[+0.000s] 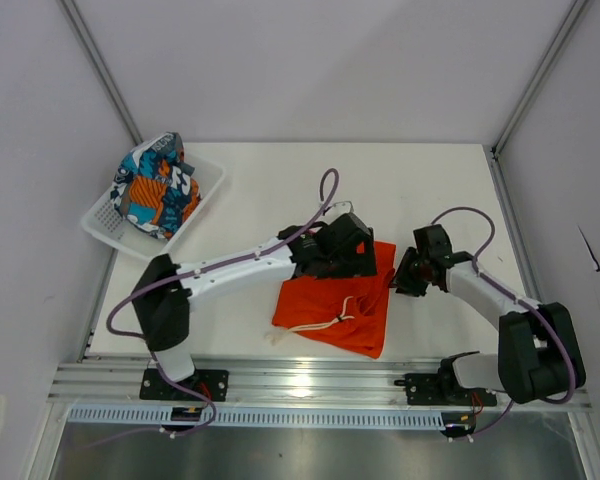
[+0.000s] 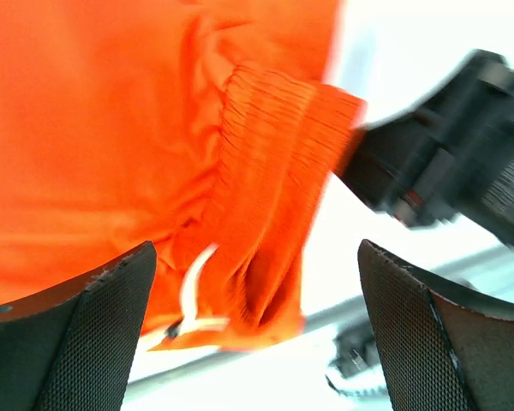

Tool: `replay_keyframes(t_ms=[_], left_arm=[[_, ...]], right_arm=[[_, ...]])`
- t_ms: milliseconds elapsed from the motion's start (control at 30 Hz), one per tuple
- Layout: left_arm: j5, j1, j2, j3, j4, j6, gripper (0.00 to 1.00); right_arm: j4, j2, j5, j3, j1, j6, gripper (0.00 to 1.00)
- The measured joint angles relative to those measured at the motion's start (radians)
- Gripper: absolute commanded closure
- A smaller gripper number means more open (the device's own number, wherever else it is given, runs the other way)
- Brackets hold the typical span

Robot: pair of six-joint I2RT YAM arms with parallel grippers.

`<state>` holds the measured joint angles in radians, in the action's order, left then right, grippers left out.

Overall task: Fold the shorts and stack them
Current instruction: Fold the shorts

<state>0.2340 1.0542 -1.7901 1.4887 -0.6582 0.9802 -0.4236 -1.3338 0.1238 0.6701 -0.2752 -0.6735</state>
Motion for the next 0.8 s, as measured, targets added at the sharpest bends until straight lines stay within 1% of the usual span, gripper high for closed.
replay_keyframes(t_ms=[67,167,200,267,300,367,433,533,600,633,667,800], left_arm=[[-0.026,0.000,0.066,-0.032,0.040,-0.016,0.01],[-0.058,0.000,0.169,-0.090,0.097,-0.037,0.01],[-0.064,0.000,0.199,-0.113,0.111,-0.043,0.01],[-0.074,0.000,0.256,-0.171,0.143,-0.058,0.01],[-0.081,0.000,0.279,-0.201,0.158,-0.066,0.01],[-0.087,0.000,0.305,-0.254,0.183,-0.084,0.01],[-0.093,0.000,0.299,-0.291,0.201,-0.100,0.01],[-0.099,0.004,0.259,-0.317,0.216,-0.112,0.01],[-0.097,0.011,0.216,-0.317,0.228,-0.121,0.01],[-0.095,0.019,0.197,-0.316,0.232,-0.126,0.01],[-0.087,0.029,0.179,-0.316,0.231,-0.129,0.01],[-0.055,0.082,0.114,-0.282,0.231,-0.152,0.01]], right_arm=[[-0.019,0.037,-0.004,-0.005,0.025,0.003,0.66],[-0.039,0.119,-0.006,-0.020,0.068,0.006,0.61],[-0.045,0.158,-0.006,-0.027,0.082,0.008,0.55],[-0.057,0.243,-0.002,-0.041,0.106,0.010,0.48],[-0.060,0.286,0.003,-0.045,0.118,0.011,0.39],[-0.058,0.354,0.026,-0.049,0.132,0.011,0.34],[-0.055,0.382,0.055,-0.049,0.135,0.012,0.32],[-0.055,0.344,0.100,-0.049,0.134,0.012,0.30],[-0.061,0.288,0.112,-0.049,0.130,0.011,0.18],[-0.069,0.264,0.108,-0.049,0.121,0.010,0.16],[-0.077,0.249,0.103,-0.049,0.114,0.010,0.01],[-0.094,0.240,0.063,-0.047,0.057,-0.003,0.01]])
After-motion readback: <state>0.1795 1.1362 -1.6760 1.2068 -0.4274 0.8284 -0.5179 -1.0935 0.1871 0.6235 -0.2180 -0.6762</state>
